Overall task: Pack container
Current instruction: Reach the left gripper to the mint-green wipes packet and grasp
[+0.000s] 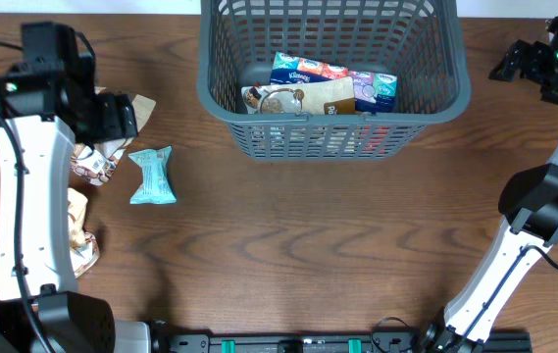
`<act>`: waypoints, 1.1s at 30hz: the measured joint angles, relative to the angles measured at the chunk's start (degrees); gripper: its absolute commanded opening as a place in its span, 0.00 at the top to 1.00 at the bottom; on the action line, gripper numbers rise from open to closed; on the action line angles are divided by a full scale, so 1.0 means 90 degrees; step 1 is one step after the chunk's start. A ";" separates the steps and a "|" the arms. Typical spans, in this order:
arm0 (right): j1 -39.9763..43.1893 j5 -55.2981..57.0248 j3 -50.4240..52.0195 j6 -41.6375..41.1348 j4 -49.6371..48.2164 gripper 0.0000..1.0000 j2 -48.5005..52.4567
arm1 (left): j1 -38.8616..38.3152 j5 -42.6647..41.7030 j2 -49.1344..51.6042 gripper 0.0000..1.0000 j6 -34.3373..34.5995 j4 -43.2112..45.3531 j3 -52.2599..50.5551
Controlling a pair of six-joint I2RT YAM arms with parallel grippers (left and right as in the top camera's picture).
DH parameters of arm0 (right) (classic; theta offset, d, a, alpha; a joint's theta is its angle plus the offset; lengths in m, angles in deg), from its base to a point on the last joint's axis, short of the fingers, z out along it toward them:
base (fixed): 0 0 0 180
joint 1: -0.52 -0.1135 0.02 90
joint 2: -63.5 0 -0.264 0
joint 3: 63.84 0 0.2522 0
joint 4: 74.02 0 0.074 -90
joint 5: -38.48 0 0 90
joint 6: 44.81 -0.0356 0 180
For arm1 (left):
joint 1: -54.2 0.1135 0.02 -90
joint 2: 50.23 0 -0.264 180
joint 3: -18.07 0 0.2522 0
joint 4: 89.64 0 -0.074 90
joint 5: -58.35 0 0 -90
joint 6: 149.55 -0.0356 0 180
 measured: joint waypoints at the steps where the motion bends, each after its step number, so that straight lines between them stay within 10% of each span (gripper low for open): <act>1: -0.0007 0.0005 0.0007 0.0002 -0.0015 0.01 0.0000 | 0.0000 -0.0032 -0.0049 0.07 -0.0044 0.0175 -0.0267; 17: -0.0228 0.0024 0.0503 0.0083 -0.0265 0.01 0.0000 | 0.0000 -0.0612 -0.0087 0.06 -0.0369 0.2006 -0.2907; 33: -0.0544 0.0024 0.0505 0.0143 -0.0374 0.01 -0.0002 | -0.0406 -0.0639 0.1090 0.07 -0.0129 0.2526 -0.3060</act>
